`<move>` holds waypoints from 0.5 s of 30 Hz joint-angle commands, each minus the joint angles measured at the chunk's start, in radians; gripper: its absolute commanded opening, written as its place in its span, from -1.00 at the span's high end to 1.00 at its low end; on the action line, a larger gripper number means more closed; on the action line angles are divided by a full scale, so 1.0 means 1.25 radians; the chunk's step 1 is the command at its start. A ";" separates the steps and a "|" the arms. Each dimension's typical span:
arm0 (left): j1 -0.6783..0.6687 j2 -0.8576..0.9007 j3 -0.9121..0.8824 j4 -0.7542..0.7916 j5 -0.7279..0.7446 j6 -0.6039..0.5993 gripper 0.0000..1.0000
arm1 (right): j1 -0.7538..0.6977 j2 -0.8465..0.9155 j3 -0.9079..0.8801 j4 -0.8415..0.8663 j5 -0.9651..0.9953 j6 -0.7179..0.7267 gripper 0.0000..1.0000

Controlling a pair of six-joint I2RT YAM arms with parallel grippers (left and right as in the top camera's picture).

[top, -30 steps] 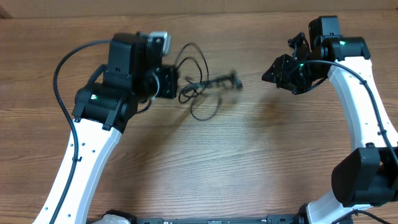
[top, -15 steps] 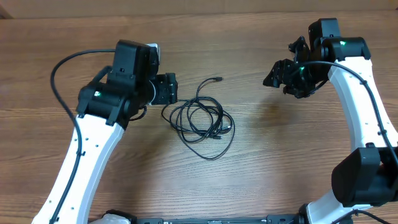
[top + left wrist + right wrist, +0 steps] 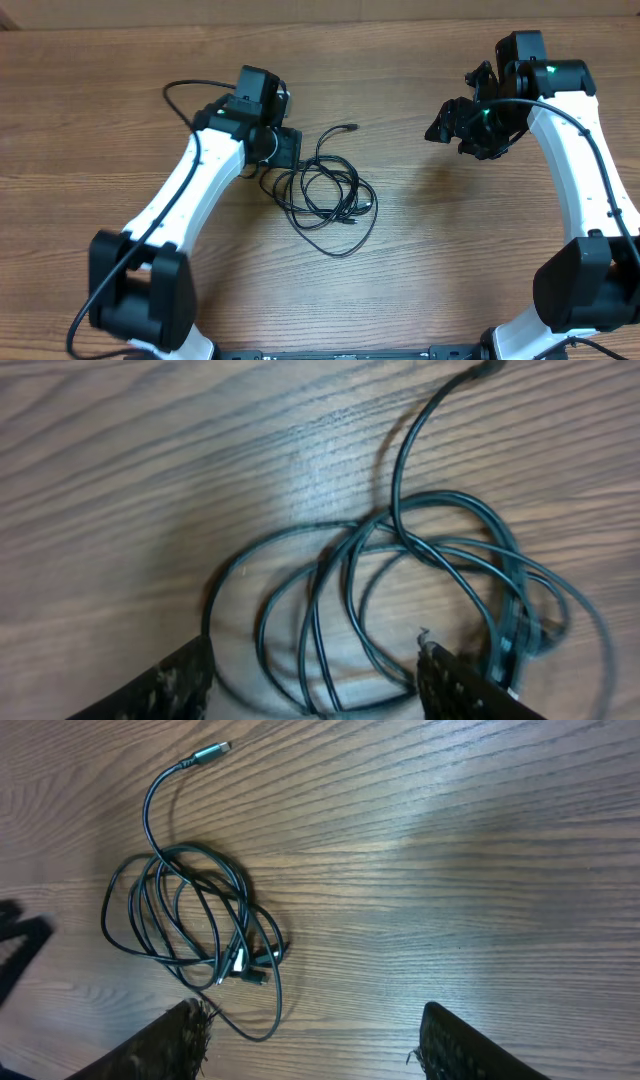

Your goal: Untangle cables

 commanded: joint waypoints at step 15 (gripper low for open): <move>-0.053 0.228 -0.007 0.036 0.000 0.100 0.16 | -0.003 0.000 -0.001 0.002 0.008 -0.006 -0.33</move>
